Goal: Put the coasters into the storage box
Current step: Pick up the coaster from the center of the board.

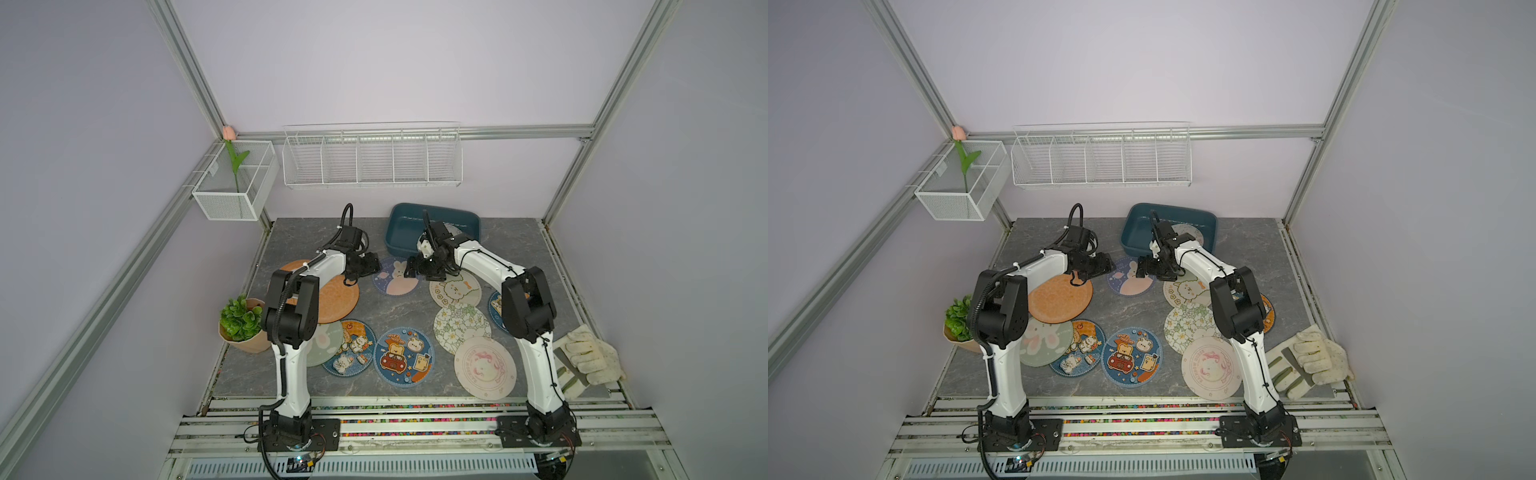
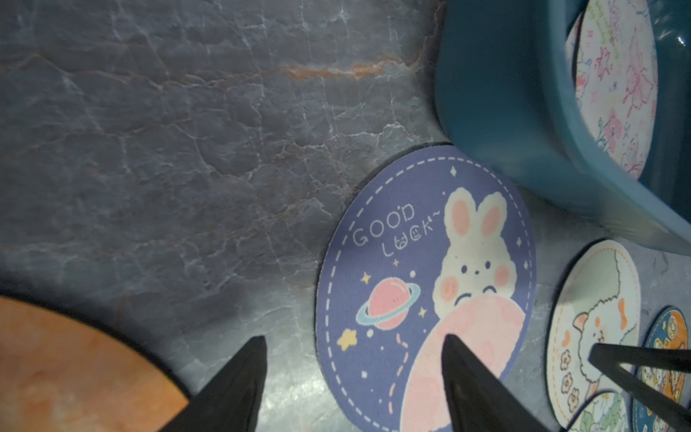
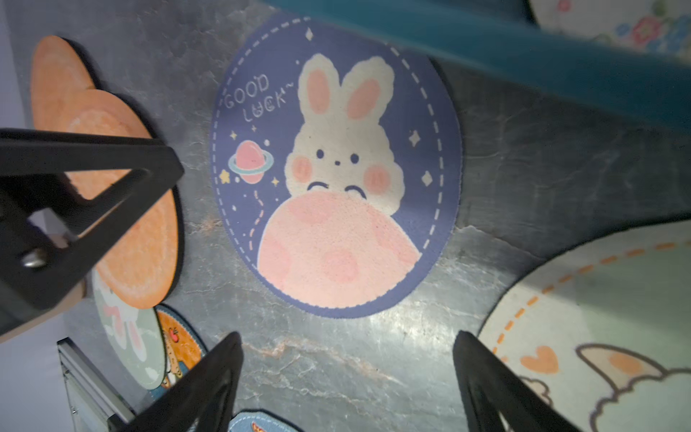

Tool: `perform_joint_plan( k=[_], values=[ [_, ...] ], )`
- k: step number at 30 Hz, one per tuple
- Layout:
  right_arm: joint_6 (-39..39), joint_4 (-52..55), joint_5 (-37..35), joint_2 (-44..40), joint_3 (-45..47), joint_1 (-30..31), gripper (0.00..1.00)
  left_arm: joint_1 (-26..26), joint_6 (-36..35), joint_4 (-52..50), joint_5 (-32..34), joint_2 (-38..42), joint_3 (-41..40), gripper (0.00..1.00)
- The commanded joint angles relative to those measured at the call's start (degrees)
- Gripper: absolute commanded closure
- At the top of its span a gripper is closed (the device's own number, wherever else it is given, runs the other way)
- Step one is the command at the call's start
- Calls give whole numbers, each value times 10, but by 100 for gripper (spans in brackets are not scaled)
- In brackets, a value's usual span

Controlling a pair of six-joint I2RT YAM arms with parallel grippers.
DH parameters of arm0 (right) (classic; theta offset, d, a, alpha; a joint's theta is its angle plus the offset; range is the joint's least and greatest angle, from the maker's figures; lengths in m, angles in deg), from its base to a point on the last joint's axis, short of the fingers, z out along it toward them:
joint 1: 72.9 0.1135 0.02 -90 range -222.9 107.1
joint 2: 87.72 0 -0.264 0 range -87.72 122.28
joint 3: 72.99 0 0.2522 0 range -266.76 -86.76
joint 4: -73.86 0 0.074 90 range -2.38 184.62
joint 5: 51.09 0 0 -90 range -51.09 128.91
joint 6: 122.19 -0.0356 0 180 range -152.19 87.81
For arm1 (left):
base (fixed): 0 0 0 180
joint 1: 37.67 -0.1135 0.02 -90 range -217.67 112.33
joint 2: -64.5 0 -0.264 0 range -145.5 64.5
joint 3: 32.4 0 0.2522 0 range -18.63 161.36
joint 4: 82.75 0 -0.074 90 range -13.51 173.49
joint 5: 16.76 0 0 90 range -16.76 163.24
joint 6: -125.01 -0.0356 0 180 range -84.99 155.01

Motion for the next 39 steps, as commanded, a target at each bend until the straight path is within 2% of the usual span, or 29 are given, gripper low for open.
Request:
perform_joint_plan(
  k=[1, 10, 21, 39],
  values=[
    [9, 16, -22, 14, -23, 6, 12, -3, -12, -22, -5, -19, 28, 29],
    [12, 30, -54, 47, -46, 11, 16, -3, -10, -31, -17, -48, 42, 36],
    [10, 33, -55, 72, -57, 16, 19, 1, -4, -35, -42, -71, 60, 43],
    [-7, 23, -32, 97, -67, 24, 29, 14, -7, -40, -56, -65, 39, 45]
  ],
)
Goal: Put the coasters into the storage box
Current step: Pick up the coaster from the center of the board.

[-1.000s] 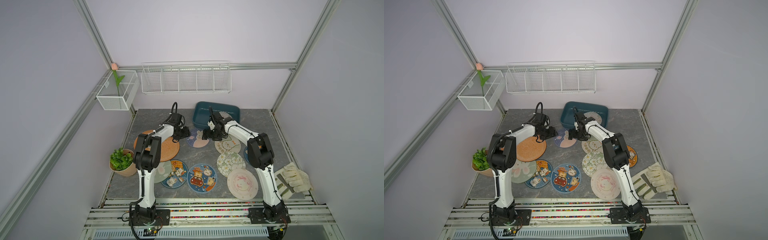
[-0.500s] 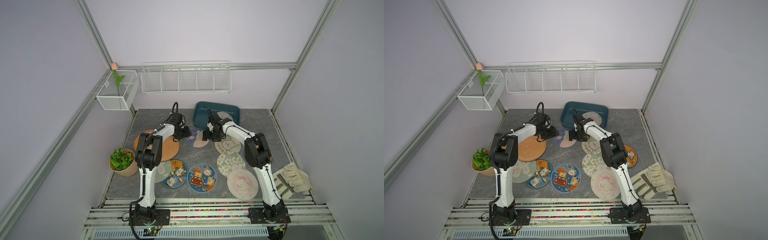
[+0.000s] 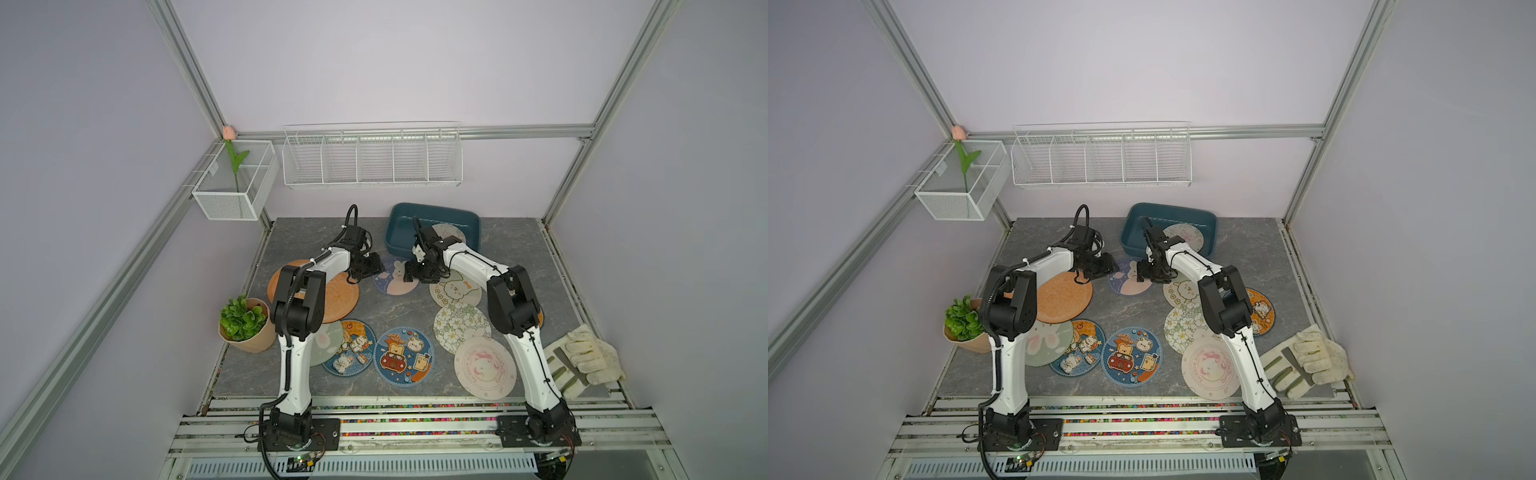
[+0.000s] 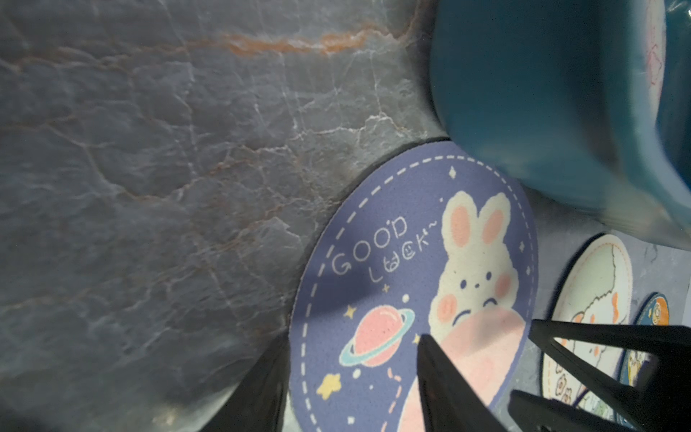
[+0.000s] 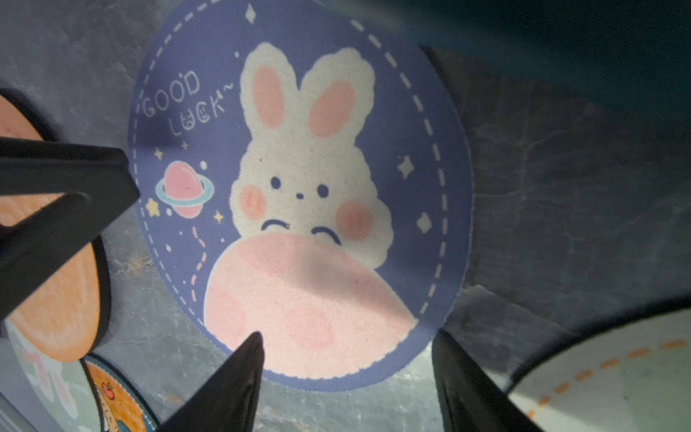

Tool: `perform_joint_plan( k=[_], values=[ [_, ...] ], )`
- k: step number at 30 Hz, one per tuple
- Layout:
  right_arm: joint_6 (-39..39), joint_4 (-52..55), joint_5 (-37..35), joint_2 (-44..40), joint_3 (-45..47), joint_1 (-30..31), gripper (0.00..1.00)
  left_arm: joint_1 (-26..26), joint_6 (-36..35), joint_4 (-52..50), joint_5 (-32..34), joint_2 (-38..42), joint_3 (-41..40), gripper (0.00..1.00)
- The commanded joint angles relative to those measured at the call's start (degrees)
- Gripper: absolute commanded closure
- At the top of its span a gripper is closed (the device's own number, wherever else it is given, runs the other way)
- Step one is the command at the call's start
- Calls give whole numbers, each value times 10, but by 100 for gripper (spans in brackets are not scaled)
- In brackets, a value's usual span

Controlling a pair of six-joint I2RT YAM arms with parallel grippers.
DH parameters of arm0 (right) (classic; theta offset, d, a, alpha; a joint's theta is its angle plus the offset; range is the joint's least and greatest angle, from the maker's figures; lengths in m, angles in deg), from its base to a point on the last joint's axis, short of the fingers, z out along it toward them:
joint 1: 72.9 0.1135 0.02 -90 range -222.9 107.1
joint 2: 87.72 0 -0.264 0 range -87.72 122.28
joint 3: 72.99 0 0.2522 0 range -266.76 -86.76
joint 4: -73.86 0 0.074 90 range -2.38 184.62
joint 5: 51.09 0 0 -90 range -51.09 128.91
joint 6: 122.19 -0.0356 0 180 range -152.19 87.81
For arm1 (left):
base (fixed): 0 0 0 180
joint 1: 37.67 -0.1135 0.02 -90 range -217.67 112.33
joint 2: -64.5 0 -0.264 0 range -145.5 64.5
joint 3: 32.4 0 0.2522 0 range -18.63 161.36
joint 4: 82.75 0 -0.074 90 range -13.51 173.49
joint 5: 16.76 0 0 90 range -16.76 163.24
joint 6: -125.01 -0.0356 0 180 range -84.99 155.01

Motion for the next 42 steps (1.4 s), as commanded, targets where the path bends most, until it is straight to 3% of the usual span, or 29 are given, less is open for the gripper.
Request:
perform_joint_plan(
  k=[1, 10, 18, 21, 34, 42],
  values=[
    [-8, 6, 12, 26, -3, 8, 29, 10, -5, -21, -14, -10, -12, 45],
    [-12, 2, 16, 31, -5, 13, 41, 17, -4, -22, -16, -9, -13, 47],
    [-8, 0, 12, 22, -4, 15, 84, 19, -1, -18, -14, -1, -22, 47],
    [-3, 1, 10, 10, 0, 16, 93, 18, 6, -10, -12, 12, -36, 45],
    [24, 21, 38, -135, 40, 15, 93, -13, 48, 52, -42, 113, -141, 22],
    [18, 35, 43, -167, -14, -2, 94, -13, 65, 81, -61, 151, -183, 18]
  ],
)
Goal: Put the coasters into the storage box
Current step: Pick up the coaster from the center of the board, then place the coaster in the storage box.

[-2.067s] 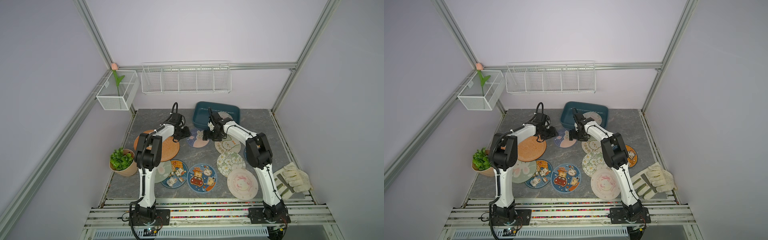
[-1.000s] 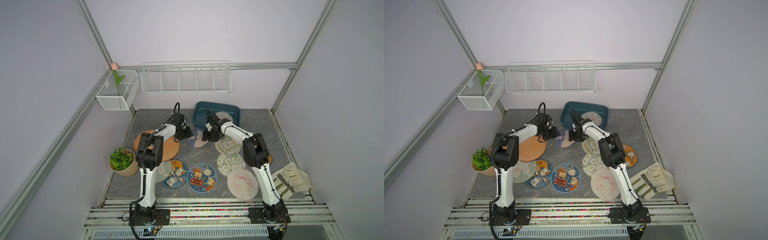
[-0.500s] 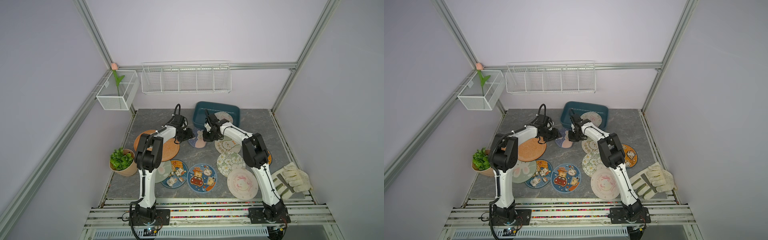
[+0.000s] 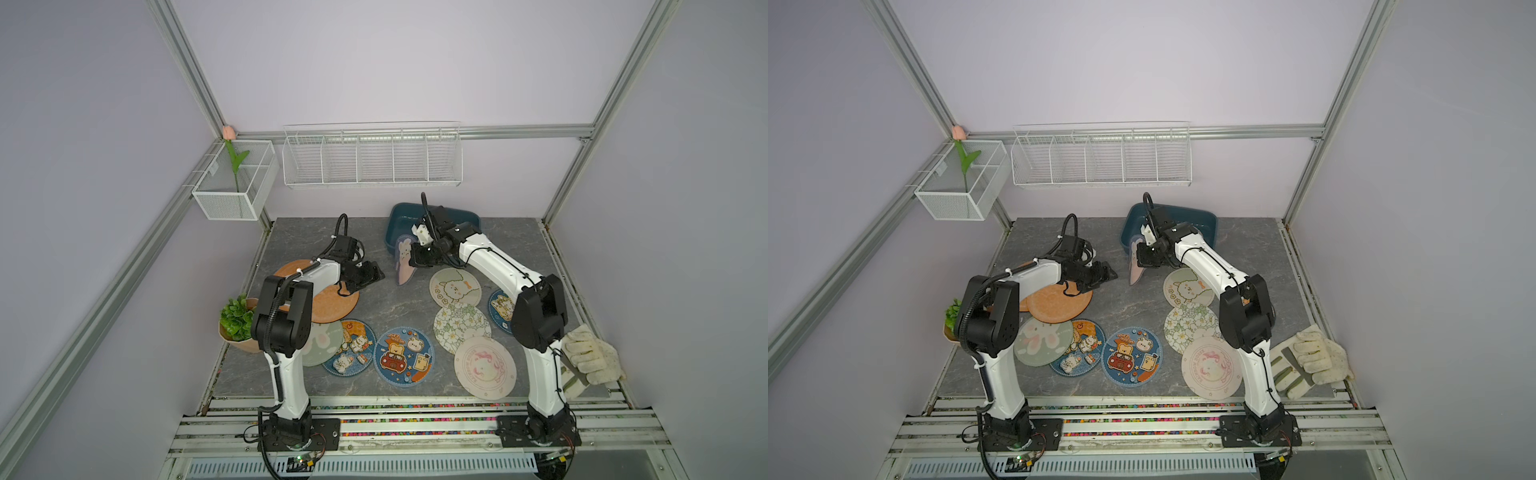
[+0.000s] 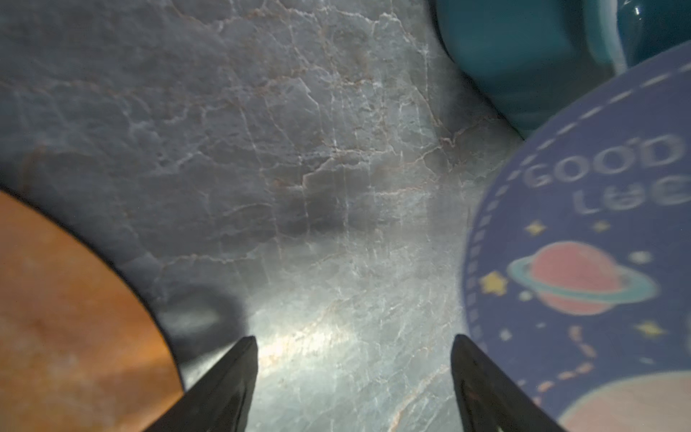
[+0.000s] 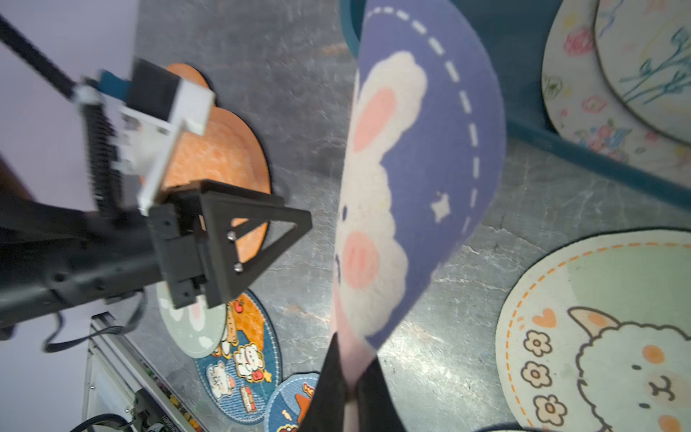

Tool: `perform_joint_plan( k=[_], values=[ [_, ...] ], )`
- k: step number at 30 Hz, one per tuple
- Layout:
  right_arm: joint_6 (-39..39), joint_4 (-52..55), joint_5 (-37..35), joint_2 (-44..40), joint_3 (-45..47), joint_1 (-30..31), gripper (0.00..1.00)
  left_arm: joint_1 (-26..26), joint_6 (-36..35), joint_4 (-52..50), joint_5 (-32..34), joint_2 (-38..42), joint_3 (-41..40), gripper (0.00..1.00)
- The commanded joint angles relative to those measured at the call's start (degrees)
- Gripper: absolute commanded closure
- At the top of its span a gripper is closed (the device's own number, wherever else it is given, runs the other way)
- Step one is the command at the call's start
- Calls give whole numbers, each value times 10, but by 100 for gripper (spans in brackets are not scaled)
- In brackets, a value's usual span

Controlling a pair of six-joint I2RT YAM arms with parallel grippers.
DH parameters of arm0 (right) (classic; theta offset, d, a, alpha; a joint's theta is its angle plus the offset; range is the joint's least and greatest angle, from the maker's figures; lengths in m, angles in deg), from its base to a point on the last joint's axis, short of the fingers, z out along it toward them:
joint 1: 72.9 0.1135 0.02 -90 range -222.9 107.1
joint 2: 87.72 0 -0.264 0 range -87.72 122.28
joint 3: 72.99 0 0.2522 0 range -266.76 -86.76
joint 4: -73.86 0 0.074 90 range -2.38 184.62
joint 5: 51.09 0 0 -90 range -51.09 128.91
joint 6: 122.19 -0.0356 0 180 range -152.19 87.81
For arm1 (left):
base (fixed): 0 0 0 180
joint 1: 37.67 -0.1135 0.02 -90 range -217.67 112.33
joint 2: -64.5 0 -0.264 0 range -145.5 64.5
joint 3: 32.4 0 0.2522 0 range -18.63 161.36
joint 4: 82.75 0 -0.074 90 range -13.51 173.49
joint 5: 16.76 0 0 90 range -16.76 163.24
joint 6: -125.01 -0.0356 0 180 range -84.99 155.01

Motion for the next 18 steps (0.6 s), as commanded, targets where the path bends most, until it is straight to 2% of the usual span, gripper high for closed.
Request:
perform_joint_plan(
  k=[1, 14, 18],
  values=[
    [5, 13, 10, -10, -30, -13, 93, 1, 12, 19, -14, 26, -15, 18],
    [13, 25, 28, 119, -217, -80, 94, 1, 14, 17, -9, 62, -42, 16],
    [3, 9, 33, 163, -248, -103, 93, 1, 16, 17, -8, 65, -46, 15]
  ],
)
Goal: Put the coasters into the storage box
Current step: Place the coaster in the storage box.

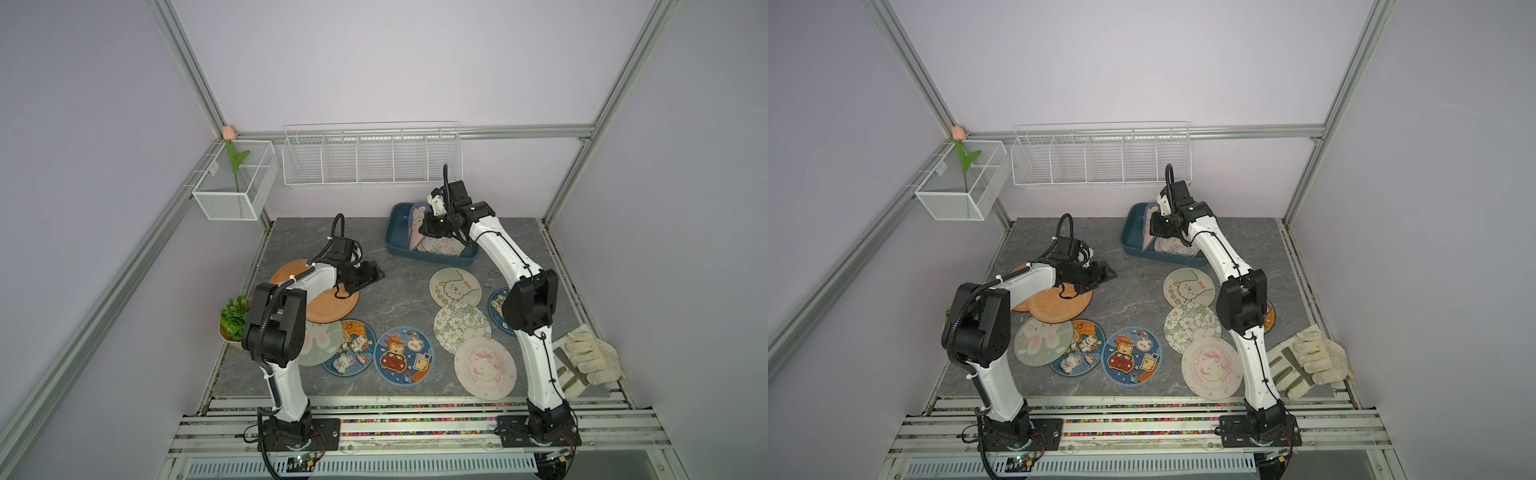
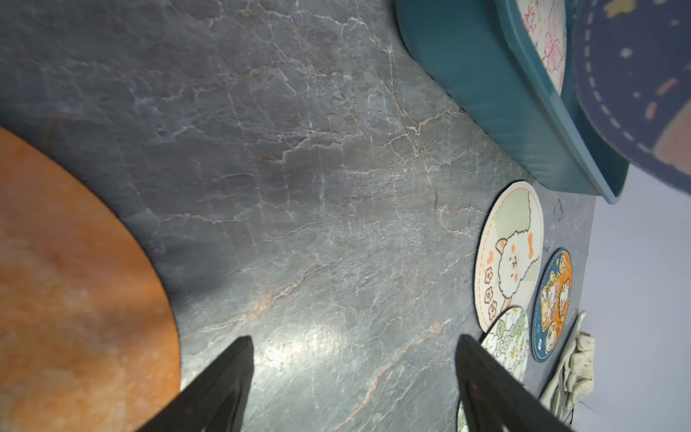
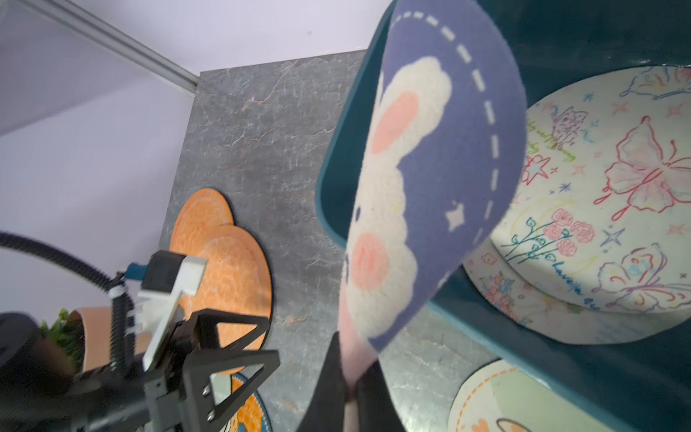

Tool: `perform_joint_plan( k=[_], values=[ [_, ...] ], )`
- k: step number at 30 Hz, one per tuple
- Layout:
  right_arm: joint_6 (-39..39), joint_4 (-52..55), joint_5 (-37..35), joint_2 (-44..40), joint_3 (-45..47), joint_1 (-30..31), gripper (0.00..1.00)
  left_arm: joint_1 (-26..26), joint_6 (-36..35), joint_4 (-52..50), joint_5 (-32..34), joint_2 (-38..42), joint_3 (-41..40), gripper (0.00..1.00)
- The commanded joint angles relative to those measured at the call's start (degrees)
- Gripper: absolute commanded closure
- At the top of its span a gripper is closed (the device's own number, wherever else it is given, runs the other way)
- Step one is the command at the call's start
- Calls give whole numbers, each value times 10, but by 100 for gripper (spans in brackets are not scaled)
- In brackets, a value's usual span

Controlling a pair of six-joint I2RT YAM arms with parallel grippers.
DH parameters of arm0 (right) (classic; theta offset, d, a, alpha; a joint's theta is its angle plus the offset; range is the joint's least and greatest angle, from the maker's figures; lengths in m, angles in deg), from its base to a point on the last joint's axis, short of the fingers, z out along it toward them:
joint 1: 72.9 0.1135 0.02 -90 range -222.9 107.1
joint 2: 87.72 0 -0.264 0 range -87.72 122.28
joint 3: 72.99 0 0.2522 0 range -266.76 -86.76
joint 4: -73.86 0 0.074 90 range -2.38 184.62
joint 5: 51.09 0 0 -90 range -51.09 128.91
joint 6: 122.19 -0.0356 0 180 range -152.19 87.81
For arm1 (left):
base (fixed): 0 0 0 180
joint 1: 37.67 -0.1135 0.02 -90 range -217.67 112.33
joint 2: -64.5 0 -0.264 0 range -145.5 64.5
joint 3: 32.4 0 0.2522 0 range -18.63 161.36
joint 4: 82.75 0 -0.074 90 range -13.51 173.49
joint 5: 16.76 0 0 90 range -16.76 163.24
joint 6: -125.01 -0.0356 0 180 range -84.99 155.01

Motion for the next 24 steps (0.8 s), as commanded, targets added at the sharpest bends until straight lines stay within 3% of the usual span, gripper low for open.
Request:
perform_joint_plan(
  k=[1, 17, 18, 20, 22, 24],
  values=[
    [-5, -11, 14, 35, -24, -21, 93, 1, 5, 1, 1, 18, -6, 15],
    [14, 26, -35, 122, -46, -92, 93, 18, -2, -28, 6, 6, 37, 14],
    [18, 31, -41, 121, -47, -93, 87, 22, -3, -31, 6, 4, 41, 14],
    [27, 45, -59, 115, -46, -93, 53, 30, -5, -36, 8, -2, 51, 14],
    [35, 50, -70, 103, -37, -93, 30, 39, -6, -40, 9, -7, 61, 14],
    [42, 47, -78, 84, -18, -93, 18, 50, -6, -44, 10, -12, 71, 14]
  ],
)
